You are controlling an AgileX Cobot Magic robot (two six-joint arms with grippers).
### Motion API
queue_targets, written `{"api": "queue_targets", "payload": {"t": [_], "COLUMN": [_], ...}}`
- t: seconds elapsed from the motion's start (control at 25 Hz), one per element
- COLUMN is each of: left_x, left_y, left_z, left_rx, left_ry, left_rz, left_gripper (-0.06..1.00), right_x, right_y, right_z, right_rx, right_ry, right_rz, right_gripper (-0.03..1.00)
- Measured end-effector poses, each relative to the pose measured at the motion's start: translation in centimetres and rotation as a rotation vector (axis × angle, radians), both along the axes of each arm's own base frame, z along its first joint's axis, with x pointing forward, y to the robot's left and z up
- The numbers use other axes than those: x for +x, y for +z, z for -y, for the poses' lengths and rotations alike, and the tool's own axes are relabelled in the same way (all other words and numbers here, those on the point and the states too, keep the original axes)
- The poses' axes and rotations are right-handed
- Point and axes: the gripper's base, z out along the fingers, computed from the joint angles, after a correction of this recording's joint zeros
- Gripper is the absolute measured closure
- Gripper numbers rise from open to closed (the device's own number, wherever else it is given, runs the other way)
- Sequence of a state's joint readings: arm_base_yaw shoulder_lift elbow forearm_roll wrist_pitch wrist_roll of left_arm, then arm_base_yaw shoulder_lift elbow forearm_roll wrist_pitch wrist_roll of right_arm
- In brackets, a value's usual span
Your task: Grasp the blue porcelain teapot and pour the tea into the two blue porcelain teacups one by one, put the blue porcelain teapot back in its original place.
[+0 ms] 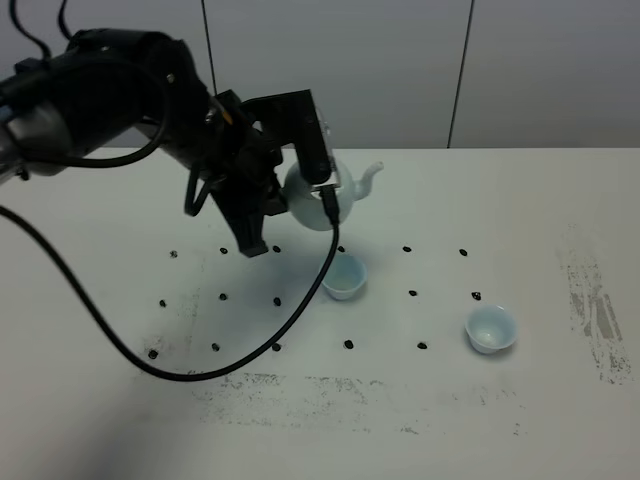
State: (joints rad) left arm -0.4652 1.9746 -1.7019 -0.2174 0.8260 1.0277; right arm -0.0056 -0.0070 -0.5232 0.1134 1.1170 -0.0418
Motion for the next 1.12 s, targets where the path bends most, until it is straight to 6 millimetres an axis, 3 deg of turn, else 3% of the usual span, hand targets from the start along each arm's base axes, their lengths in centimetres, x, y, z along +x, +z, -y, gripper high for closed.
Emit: {"api": "queue_targets", "payload": {"t": [0.24, 0.52, 0.72, 1.12], "left_x": [3.6, 4.7, 4.6, 3.9], "left_y": [-1.3, -3.5, -4.5, -4.4], "left_z": [5.3, 9.8, 10.8, 12.4], "left_rx": [0.0, 0.013, 0.047, 0.093], "left_ry": [-0.16, -0.423, -0.523, -0.61], "left_rz": [0.037, 0.108, 0.156, 0.248], "left_gripper": [0.87, 0.87, 0.87, 0.87], "right_x": [0.0, 0.0, 0.0, 0.0], "right_y": [0.0, 0.0, 0.0, 0.0], "right_z": [0.0, 0.0, 0.0, 0.0], "right_rx": [0.0, 0.0, 0.0, 0.0], "right_ry": [0.0, 0.0, 0.0, 0.0], "right_rz": [0.0, 0.0, 0.0, 0.0], "right_gripper": [0.73, 0.73, 0.73, 0.73]}}
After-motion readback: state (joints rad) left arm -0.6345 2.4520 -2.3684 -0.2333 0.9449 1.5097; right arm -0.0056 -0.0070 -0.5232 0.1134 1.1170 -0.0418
